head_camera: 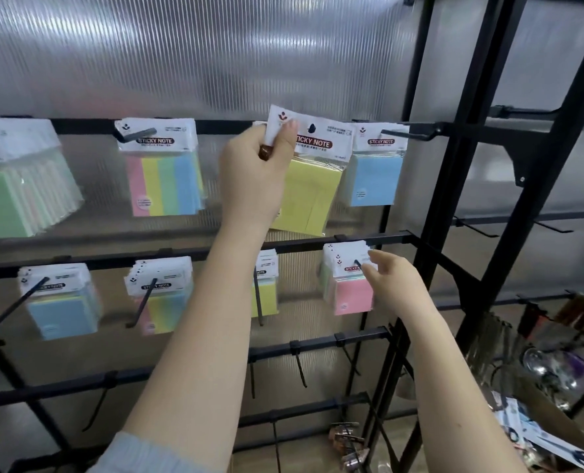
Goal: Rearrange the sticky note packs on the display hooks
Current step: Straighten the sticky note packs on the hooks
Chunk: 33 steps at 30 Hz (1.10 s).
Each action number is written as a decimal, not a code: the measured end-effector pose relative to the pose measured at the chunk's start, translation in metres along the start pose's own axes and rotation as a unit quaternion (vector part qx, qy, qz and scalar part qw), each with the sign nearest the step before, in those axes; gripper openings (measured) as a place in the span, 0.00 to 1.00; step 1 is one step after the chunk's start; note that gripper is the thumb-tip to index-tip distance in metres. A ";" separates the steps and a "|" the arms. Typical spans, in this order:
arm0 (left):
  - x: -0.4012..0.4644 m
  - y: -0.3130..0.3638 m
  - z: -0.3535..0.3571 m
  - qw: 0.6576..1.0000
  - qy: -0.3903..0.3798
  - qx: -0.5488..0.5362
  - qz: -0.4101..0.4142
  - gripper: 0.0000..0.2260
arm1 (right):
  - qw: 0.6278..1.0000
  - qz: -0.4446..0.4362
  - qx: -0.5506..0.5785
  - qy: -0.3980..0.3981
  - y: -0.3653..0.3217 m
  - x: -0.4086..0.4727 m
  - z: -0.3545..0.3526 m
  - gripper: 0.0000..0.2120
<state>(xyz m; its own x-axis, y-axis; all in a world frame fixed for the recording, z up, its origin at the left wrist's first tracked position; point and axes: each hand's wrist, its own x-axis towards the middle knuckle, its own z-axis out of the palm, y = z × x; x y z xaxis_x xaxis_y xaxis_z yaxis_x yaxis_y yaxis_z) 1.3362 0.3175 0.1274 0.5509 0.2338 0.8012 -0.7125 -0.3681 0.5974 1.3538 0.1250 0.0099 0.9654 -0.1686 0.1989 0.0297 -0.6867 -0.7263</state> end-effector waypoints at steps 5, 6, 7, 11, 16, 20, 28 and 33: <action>0.001 -0.002 0.005 0.999 0.032 0.024 0.003 0.20 | 0.999 -0.020 -0.018 -0.022 0.007 0.019 0.002 0.21; 0.001 -0.002 0.007 0.999 0.038 0.029 0.000 0.20 | 0.999 -0.024 -0.022 -0.031 0.008 0.022 0.002 0.21; 0.001 -0.002 0.008 0.999 0.043 0.032 -0.002 0.21 | 0.998 -0.029 -0.027 -0.039 0.009 0.025 0.002 0.21; 0.001 -0.007 0.016 0.998 0.062 0.027 -0.013 0.20 | 0.997 -0.039 -0.025 -0.057 0.016 0.034 0.001 0.22; 0.002 -0.023 0.025 0.993 0.092 0.035 -0.059 0.21 | 0.996 -0.046 -0.019 -0.074 0.024 0.042 0.002 0.22; 0.009 -0.033 0.033 0.992 0.100 0.040 -0.069 0.18 | 0.995 -0.052 -0.008 -0.089 0.026 0.045 0.004 0.22; 0.036 -0.054 0.040 0.977 0.140 0.126 -0.097 0.17 | 0.994 -0.064 -0.022 -0.088 0.023 0.050 0.007 0.22; 0.046 -0.058 0.043 0.969 0.145 0.163 -0.120 0.18 | 0.994 -0.065 -0.016 -0.087 0.023 0.049 0.007 0.22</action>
<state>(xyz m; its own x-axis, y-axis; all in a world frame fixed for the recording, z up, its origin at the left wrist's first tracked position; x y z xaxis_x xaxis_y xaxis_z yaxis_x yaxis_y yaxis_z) 1.4220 0.3105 0.1282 0.5054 0.5733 0.6450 -0.3783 -0.5246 0.7627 1.4040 0.1057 -0.0019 0.9842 0.0467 0.1706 0.1518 -0.7178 -0.6795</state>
